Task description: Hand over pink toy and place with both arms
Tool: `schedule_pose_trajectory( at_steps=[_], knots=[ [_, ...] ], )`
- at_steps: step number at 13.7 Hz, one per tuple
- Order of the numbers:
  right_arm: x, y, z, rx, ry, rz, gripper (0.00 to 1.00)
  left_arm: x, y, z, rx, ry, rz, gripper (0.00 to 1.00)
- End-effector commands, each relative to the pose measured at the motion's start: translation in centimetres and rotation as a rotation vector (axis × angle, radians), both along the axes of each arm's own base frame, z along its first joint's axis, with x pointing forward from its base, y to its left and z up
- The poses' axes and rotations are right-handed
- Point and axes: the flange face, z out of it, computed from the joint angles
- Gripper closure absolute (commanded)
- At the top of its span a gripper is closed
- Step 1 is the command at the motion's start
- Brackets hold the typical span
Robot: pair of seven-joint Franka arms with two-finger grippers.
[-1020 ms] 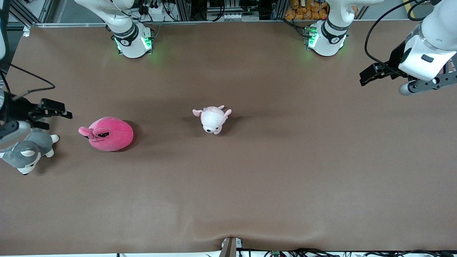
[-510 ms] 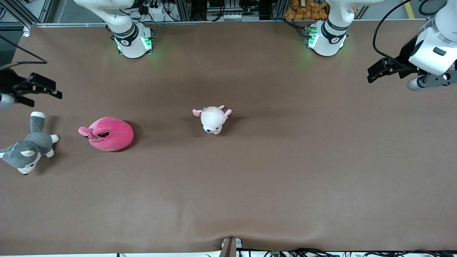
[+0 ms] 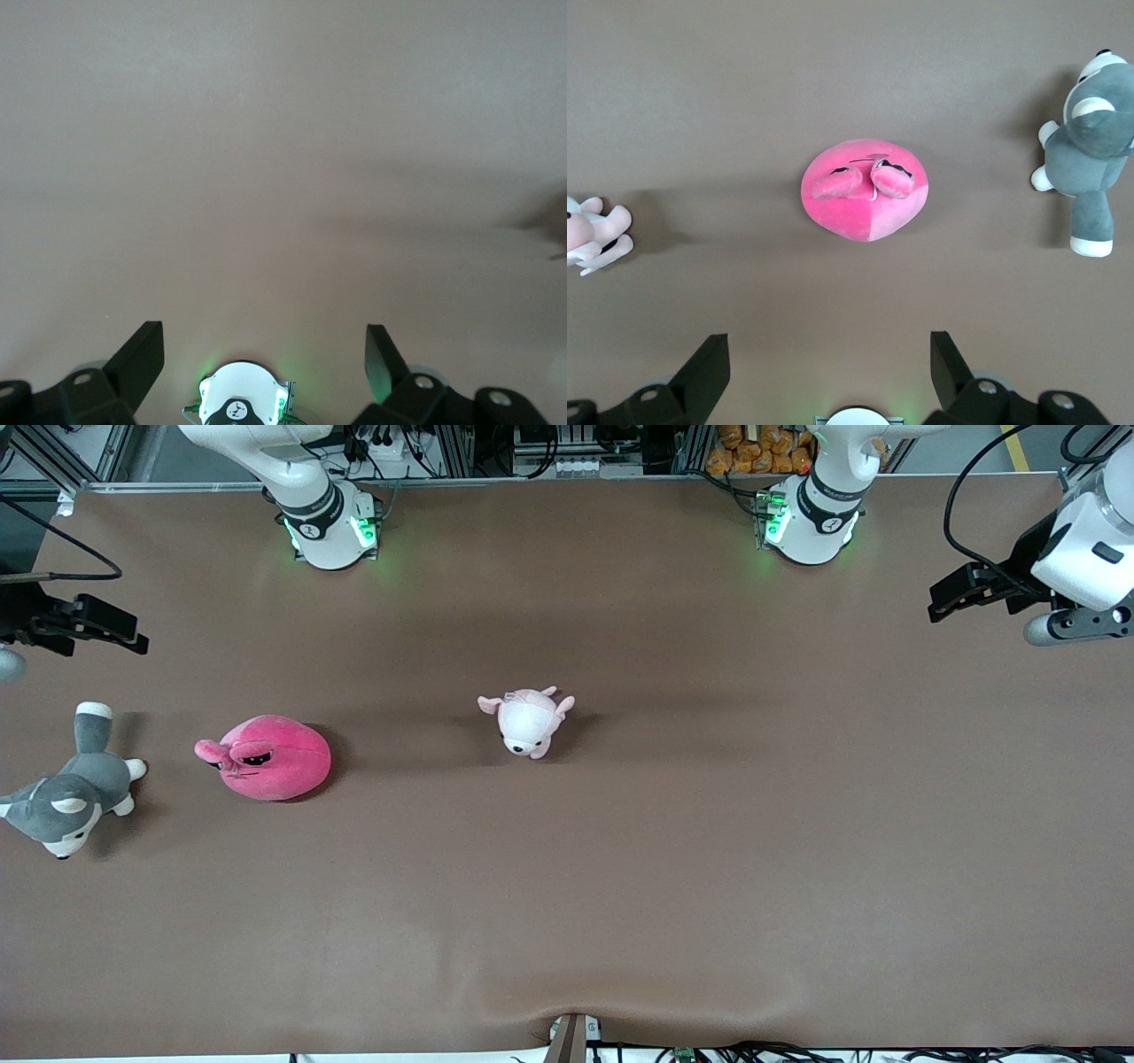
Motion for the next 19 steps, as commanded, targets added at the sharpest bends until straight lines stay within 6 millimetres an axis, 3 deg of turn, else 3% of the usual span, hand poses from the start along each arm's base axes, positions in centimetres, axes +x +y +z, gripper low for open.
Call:
schedule_pose_trajectory(
  at_steps=[1,9,19],
  knots=[
    [-0.4,0.2,1.5,-0.031,-0.071,0.06,0.0,-1.5,0.0,0.2,0.022,-0.014,-0.009,0.0],
    [-2.0,0.3,2.7,-0.063,-0.044,0.058,0.0,-0.5,0.6,2.4,0.014,-0.058,-0.002,0.0],
    [-2.1,2.1,2.1,-0.043,-0.011,0.034,0.0,0.2,0.2,2.5,0.011,-0.059,-0.011,0.0]
  ],
)
